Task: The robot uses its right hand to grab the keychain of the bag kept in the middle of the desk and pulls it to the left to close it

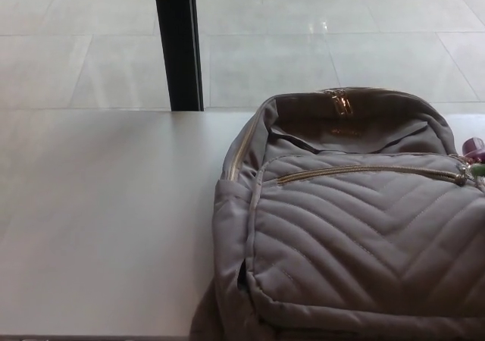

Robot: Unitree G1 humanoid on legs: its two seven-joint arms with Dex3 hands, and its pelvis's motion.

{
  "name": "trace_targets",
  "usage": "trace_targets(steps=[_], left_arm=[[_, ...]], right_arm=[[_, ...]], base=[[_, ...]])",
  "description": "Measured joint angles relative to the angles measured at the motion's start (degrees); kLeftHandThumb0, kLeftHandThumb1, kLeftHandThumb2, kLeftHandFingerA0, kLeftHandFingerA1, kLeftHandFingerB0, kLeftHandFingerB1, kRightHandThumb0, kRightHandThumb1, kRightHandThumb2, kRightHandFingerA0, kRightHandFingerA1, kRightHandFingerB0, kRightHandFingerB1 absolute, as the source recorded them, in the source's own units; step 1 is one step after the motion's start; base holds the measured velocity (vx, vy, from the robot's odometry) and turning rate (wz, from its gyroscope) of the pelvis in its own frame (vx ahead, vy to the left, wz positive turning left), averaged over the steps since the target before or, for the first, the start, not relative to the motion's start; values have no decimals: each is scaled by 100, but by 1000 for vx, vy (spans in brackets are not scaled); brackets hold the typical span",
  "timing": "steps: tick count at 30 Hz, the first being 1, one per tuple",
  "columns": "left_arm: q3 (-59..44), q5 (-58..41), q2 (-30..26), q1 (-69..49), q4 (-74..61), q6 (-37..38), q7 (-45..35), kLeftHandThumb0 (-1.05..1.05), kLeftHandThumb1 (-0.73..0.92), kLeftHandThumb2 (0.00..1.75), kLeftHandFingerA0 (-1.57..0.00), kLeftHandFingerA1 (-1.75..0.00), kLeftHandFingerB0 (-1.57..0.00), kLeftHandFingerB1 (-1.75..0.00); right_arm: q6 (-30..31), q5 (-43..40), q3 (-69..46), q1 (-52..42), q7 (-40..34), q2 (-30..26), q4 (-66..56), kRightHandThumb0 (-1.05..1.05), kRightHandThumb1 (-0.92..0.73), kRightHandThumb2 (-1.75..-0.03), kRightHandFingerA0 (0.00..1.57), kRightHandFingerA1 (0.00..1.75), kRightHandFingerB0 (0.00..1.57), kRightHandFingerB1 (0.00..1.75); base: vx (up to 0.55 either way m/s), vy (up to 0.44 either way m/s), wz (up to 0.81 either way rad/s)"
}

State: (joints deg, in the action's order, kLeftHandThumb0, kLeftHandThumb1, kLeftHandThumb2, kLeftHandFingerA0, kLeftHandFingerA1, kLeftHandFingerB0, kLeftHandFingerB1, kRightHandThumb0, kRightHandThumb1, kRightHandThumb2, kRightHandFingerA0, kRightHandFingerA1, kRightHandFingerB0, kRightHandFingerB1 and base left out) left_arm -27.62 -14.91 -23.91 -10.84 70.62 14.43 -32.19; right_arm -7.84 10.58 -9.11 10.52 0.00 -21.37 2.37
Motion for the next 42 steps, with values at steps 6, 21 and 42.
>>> trace_targets(steps=[6,21,42], left_arm=[[38,6,1,13,-43,11,15,-81,63,104,-43,-69,-33,-57],[32,1,9,95,-45,32,75,-79,88,66,-47,-65,-36,-47],[102,6,100,160,-63,33,224,-84,91,67,-49,-67,-39,-48]], right_arm=[[486,112,605,515,133,147,39,-12,-47,-117,119,143,101,130],[1155,609,1485,1051,-96,794,517,-8,-44,-130,88,175,78,161],[1798,1175,2575,2345,-142,1293,1365,-21,-55,-121,91,175,76,165]], base=[[0,0,0],[0,0,0],[0,0,0]])
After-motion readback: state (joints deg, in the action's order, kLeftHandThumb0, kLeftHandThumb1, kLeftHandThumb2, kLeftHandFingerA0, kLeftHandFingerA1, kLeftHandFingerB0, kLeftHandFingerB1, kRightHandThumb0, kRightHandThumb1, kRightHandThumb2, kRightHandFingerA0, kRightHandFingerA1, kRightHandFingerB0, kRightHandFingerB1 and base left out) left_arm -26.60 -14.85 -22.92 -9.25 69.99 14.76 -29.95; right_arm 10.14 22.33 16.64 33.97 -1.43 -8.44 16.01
